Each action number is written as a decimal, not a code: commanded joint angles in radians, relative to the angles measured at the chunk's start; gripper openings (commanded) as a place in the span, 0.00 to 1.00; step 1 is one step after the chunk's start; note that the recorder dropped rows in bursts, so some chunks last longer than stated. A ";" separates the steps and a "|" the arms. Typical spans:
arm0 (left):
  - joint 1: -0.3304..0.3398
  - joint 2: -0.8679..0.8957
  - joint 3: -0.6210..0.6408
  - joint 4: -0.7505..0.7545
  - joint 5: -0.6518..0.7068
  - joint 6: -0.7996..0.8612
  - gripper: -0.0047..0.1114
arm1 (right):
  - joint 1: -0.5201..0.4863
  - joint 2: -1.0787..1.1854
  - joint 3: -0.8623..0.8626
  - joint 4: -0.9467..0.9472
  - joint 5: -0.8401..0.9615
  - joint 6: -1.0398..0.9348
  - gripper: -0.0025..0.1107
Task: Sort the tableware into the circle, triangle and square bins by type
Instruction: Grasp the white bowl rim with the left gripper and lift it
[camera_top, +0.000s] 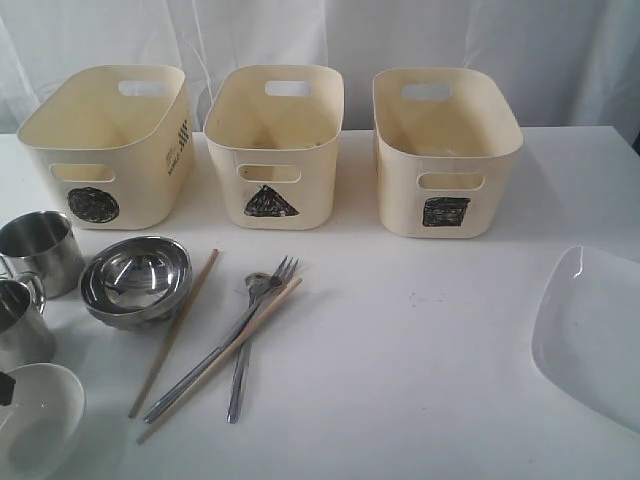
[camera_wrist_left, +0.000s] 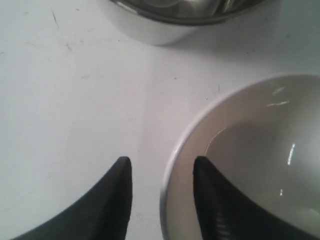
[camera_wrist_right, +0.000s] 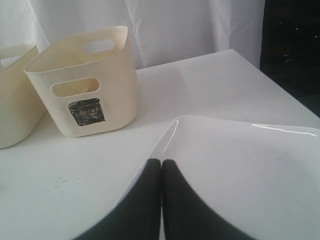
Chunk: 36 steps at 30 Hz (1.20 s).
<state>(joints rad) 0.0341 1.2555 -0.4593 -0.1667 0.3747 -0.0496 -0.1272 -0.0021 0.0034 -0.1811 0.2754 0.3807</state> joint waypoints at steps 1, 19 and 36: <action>-0.007 0.025 0.009 -0.033 0.003 0.002 0.42 | 0.006 0.002 -0.003 -0.003 -0.008 -0.003 0.02; -0.007 0.012 0.009 -0.046 0.035 0.002 0.04 | 0.006 0.002 -0.003 -0.003 -0.008 -0.003 0.02; -0.007 -0.239 -0.068 -0.094 0.245 0.033 0.04 | 0.006 0.002 -0.003 -0.003 -0.008 -0.003 0.02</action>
<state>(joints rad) 0.0341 1.0595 -0.5013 -0.2266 0.5700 -0.0416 -0.1272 -0.0021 0.0034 -0.1811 0.2754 0.3807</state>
